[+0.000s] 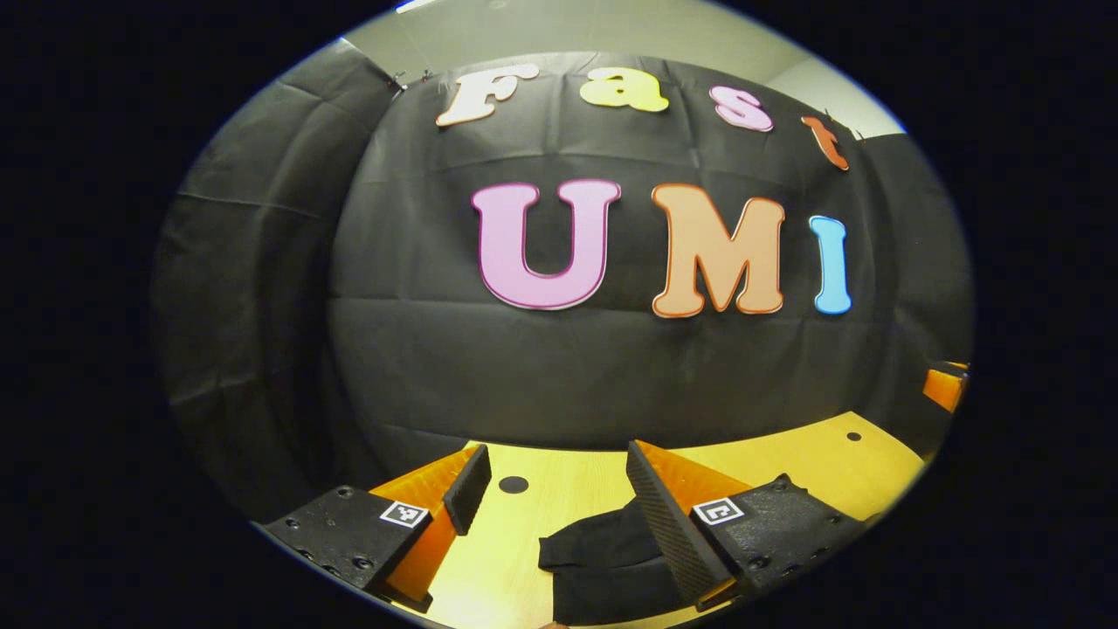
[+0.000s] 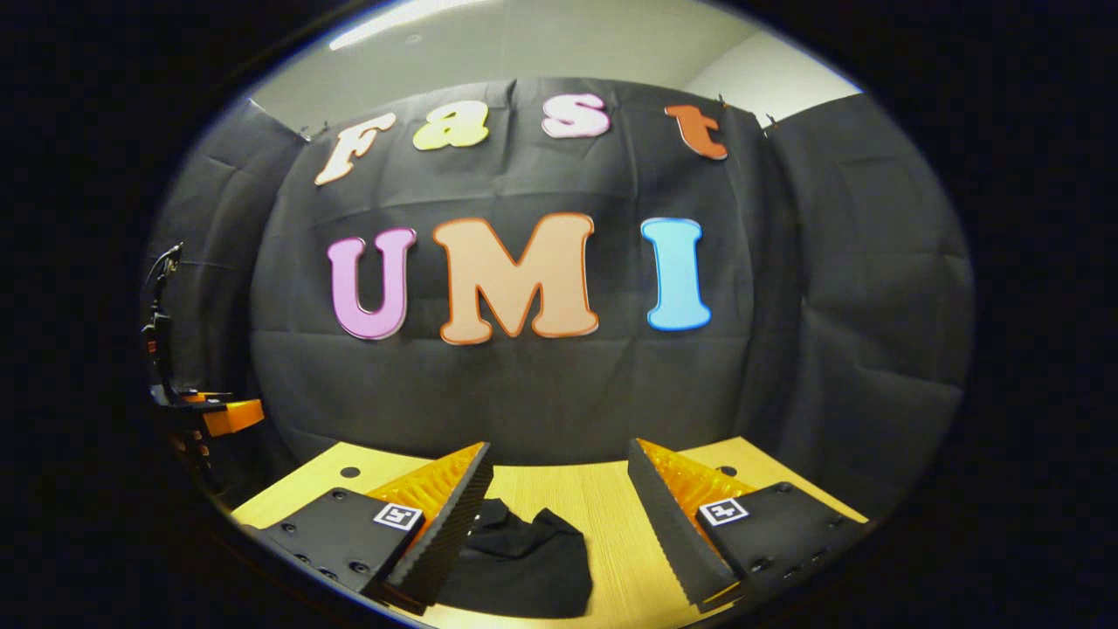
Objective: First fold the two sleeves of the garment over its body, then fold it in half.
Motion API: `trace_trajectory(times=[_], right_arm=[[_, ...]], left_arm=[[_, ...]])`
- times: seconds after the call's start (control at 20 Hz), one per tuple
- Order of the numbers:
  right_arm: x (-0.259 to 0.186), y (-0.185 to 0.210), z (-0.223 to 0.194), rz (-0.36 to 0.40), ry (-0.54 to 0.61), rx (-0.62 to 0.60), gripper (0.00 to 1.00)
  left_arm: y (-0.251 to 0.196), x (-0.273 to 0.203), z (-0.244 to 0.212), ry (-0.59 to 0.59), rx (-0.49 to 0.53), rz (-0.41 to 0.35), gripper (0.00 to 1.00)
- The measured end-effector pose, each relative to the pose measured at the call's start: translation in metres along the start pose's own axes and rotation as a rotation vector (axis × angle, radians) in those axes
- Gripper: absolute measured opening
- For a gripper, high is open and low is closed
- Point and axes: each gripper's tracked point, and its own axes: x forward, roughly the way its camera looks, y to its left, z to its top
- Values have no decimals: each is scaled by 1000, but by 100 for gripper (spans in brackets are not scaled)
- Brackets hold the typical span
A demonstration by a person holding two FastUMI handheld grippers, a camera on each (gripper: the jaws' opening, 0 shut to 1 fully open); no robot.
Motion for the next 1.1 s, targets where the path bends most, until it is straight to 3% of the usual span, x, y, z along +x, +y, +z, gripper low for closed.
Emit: trace_trajectory(times=[0.55,1.1], right_arm=[[-150,-13,-6,67,-74,61,94],[-225,-24,7,89,-126,47,97]], left_arm=[[-36,-153,58,-189,-1,32,95],[-64,-211,114,-294,-13,-32,93]])
